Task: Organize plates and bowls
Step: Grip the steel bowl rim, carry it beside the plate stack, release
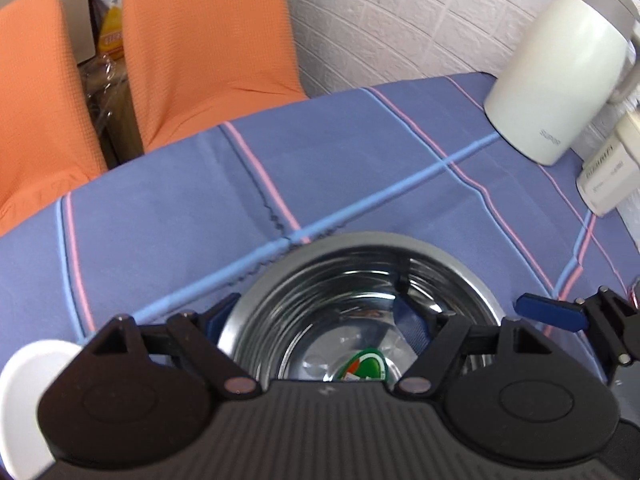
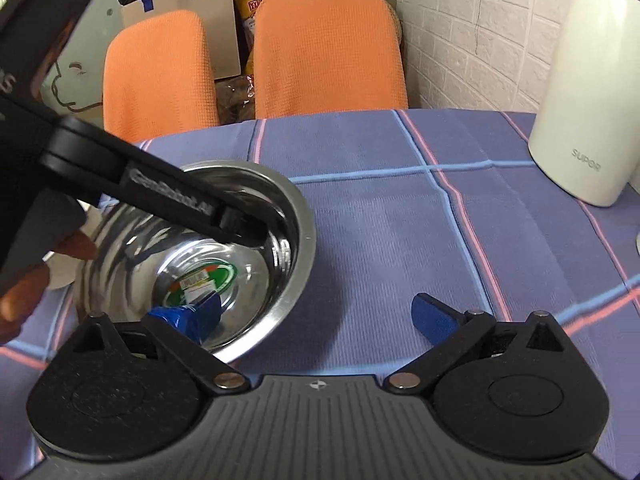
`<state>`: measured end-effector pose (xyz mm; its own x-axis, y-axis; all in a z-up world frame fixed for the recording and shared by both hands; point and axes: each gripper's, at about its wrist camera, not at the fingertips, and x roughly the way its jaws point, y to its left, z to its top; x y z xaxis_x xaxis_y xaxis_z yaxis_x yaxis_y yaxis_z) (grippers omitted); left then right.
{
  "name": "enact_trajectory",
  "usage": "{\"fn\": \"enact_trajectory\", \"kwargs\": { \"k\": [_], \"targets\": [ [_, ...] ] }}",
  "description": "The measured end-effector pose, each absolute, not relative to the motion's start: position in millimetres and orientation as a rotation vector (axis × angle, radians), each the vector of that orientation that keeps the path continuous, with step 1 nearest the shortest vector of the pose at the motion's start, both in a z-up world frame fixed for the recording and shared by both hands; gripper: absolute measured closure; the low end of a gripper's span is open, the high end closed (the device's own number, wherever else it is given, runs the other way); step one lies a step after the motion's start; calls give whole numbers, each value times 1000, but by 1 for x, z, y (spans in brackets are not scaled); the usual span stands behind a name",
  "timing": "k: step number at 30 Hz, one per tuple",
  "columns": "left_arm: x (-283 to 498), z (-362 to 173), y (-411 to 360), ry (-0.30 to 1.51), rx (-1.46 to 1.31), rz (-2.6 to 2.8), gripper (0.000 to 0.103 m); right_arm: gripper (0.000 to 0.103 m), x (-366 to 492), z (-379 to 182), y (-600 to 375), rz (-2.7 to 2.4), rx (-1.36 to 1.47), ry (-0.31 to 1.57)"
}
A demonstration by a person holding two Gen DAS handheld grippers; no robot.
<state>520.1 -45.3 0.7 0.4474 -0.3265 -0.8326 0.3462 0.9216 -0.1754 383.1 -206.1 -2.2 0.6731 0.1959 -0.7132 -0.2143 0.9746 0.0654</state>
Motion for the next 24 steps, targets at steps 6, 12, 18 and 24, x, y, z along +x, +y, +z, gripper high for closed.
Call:
{"fn": "enact_trajectory", "kwargs": {
  "k": [6, 12, 18, 24],
  "targets": [
    [500, -1, -57, 1014, 74, -439, 27, 13, 378, -8, -207, 245, 3, 813],
    [494, -4, -60, 978, 112, -425, 28, 12, 383, -18, -191, 221, -76, 754],
    [484, -8, -60, 930, 148, -425, 30, 12, 381, -22, -194, 216, -67, 707],
    [479, -7, -63, 948, 149, -417, 30, 16, 367, -17, -180, 294, -29, 722]
  ]
}}
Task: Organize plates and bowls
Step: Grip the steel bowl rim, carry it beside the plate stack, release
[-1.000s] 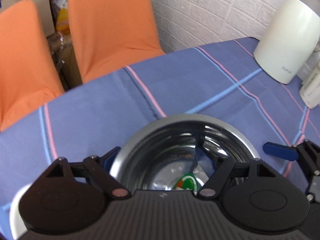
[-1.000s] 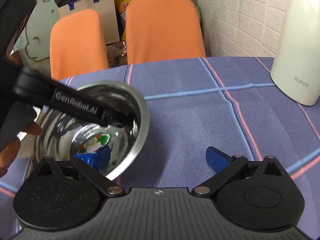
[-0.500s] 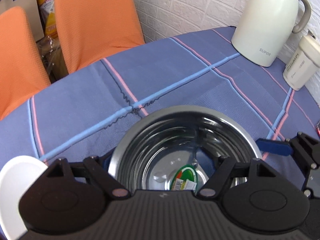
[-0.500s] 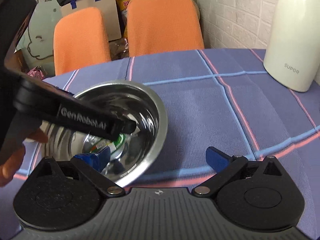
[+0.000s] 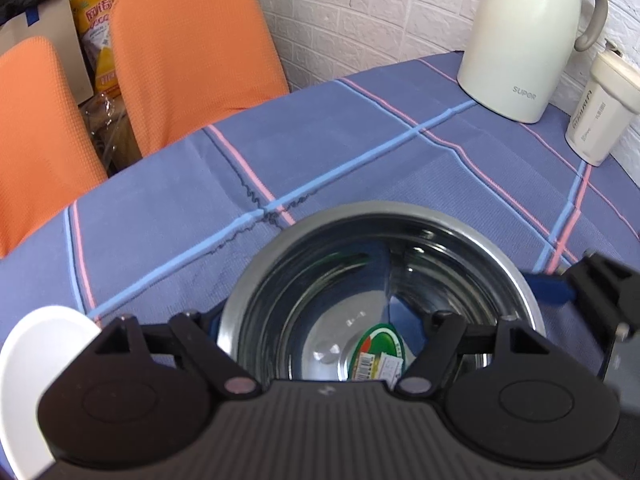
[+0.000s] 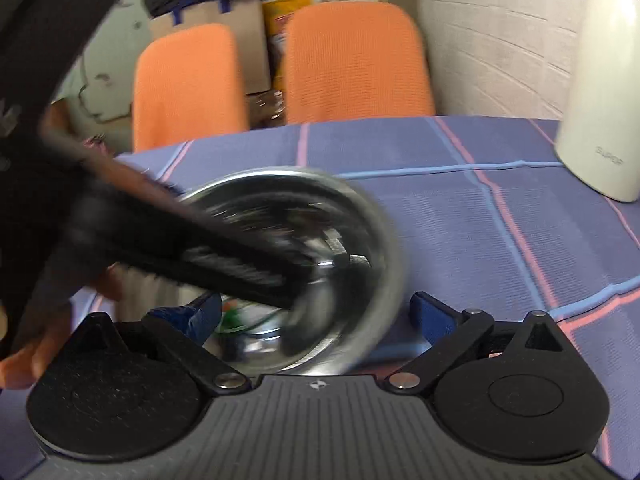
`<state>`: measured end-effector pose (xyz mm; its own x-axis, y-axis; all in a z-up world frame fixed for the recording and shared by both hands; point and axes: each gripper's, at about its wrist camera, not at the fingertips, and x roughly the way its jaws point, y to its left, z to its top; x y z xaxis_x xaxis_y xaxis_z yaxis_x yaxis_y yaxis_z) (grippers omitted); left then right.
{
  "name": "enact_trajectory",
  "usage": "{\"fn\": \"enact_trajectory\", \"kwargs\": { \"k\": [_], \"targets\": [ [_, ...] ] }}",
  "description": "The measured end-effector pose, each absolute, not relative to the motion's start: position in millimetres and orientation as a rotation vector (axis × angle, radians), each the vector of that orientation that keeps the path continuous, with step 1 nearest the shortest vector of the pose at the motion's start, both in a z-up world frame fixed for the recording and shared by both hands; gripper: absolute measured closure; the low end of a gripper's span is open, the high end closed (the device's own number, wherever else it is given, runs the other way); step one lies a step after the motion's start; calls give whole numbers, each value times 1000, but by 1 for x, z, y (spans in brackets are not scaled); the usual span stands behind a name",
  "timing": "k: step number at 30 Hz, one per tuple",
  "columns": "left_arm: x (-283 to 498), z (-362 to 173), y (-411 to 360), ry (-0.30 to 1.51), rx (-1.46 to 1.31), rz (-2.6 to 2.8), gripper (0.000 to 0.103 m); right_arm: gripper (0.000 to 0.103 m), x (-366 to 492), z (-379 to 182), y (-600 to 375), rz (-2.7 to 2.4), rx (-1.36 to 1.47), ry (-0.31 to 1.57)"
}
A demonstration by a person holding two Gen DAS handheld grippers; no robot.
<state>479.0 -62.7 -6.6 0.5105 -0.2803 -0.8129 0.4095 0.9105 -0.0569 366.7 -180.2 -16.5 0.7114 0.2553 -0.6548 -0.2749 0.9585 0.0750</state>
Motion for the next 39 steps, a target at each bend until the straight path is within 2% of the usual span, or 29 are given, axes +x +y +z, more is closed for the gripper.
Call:
{"fn": "enact_trajectory", "kwargs": {
  "k": [11, 25, 39],
  "targets": [
    [432, 7, -49, 1098, 91, -486, 35, 13, 309, 4, -162, 304, 21, 744],
    [280, 23, -9, 1024, 155, -396, 35, 12, 198, 3, -125, 397, 34, 741],
    [243, -3, -6, 1004, 136, -387, 34, 12, 166, -14, -121, 433, -4, 789]
  ]
}}
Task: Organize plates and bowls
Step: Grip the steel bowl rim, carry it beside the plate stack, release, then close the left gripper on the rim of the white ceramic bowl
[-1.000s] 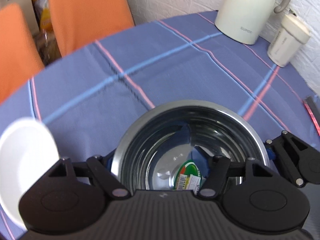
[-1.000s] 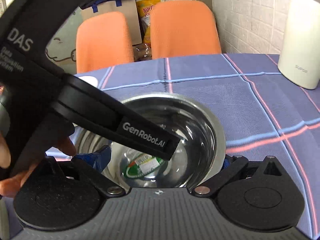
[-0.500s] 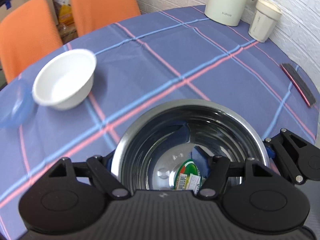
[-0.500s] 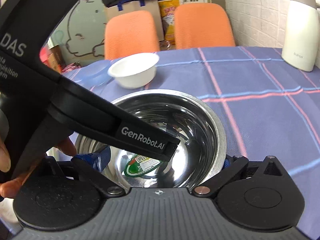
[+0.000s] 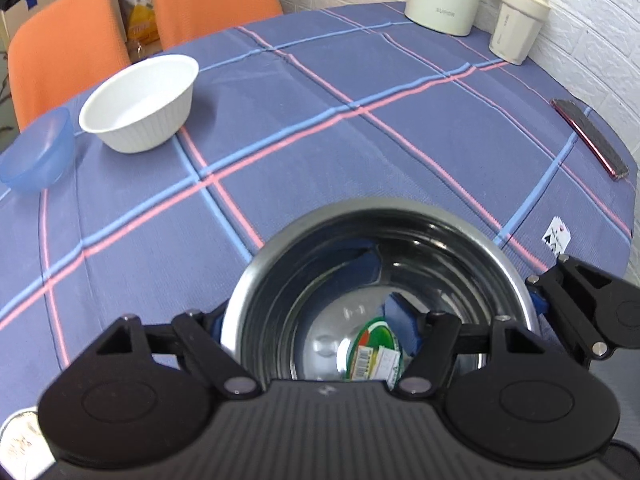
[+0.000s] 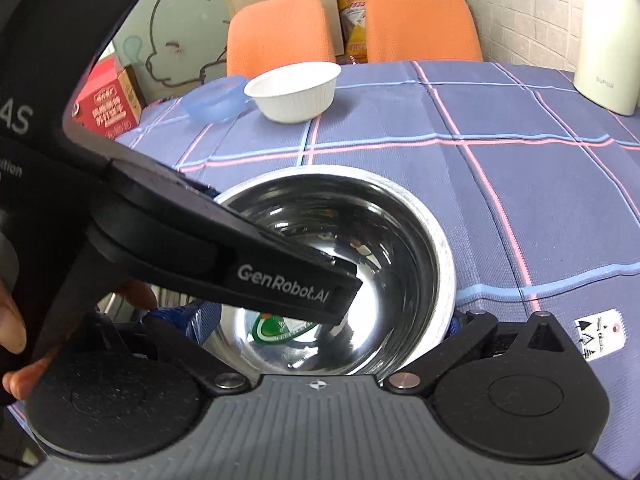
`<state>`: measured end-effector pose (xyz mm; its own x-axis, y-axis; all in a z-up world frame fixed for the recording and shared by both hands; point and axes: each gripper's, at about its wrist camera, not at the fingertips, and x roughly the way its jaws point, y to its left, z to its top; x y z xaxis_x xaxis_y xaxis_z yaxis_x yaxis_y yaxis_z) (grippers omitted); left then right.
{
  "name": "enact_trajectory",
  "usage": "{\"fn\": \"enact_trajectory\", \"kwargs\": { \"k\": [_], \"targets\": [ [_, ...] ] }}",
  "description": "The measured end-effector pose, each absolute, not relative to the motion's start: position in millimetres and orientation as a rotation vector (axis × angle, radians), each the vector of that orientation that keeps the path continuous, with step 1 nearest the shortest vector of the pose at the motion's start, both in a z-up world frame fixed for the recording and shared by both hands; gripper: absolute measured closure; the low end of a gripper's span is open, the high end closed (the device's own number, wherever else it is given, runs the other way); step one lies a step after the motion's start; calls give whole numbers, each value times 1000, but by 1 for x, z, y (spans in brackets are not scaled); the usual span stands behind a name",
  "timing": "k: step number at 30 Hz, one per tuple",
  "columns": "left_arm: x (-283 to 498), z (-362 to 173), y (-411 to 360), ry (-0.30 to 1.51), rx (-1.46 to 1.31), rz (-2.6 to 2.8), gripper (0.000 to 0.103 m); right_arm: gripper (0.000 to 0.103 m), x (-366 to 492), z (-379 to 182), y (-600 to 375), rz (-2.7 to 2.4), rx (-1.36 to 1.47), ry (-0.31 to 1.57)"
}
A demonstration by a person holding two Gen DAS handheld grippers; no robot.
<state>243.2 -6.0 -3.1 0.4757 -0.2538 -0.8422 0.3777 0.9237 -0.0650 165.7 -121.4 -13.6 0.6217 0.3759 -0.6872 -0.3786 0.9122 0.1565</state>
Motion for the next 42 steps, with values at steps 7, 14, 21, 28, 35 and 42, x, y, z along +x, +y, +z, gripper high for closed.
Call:
{"fn": "enact_trajectory", "kwargs": {
  "k": [7, 14, 21, 28, 35, 42],
  "targets": [
    [232, 18, 9, 901, 141, -385, 27, 14, 159, 9, -148, 457, 18, 748],
    [242, 65, 63, 759, 111, -291, 25, 14, 195, 54, -162, 435, -15, 645],
    [301, 85, 117, 763, 27, -173, 25, 14, 281, 68, -144, 445, -52, 621],
    [384, 88, 131, 782, -34, -178, 25, 14, 348, 48, -118, 488, -86, 686],
    [466, 49, 115, 895, -12, -260, 25, 14, 366, 18, -90, 582, -188, 765],
    [491, 13, 108, 954, 48, -300, 26, 14, 382, 4, -72, 615, -247, 782]
  ]
}}
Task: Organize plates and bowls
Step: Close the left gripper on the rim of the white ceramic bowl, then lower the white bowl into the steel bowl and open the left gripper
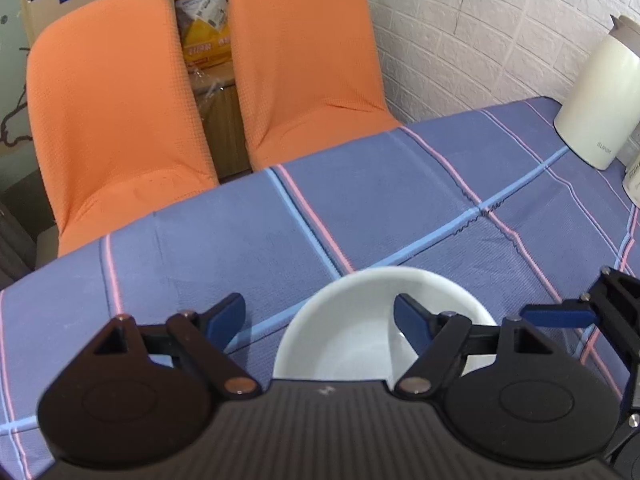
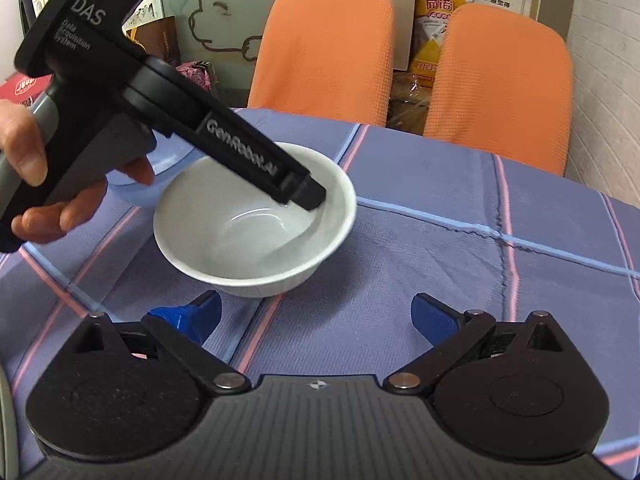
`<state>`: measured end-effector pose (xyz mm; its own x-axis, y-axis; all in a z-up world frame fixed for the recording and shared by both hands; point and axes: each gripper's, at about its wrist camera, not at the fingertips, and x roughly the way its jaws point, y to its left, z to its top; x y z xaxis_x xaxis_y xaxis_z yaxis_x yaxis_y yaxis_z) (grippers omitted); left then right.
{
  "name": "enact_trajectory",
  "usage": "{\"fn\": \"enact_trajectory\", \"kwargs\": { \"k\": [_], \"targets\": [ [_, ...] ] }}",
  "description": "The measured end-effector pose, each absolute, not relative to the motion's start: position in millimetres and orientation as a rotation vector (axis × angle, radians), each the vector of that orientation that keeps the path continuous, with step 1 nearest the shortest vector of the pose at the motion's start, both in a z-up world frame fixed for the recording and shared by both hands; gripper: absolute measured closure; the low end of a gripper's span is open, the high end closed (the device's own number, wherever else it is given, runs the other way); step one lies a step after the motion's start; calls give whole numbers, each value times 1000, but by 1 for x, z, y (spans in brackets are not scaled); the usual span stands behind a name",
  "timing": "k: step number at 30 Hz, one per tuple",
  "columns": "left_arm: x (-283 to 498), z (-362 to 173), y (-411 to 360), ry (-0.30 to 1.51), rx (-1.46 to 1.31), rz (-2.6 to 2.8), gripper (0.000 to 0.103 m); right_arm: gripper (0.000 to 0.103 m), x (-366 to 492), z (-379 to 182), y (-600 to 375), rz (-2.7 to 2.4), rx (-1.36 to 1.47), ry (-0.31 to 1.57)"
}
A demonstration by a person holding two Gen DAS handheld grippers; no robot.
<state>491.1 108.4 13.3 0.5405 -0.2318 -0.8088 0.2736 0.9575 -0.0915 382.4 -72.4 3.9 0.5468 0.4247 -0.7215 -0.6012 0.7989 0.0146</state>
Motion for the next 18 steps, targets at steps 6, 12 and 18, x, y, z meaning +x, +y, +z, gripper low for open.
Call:
{"fn": "enact_trajectory", "kwargs": {
  "k": [6, 12, 18],
  "targets": [
    [492, 5, 105, 959, 58, -320, 27, 14, 383, -3, -56, 674, -297, 751],
    [488, 1, 101, 959, 49, -369, 47, 17, 375, -1, -46, 723, -361, 652],
    [484, 7, 107, 957, -2, -362, 53, 16, 365, 10, -47, 730, -340, 609]
  ]
}}
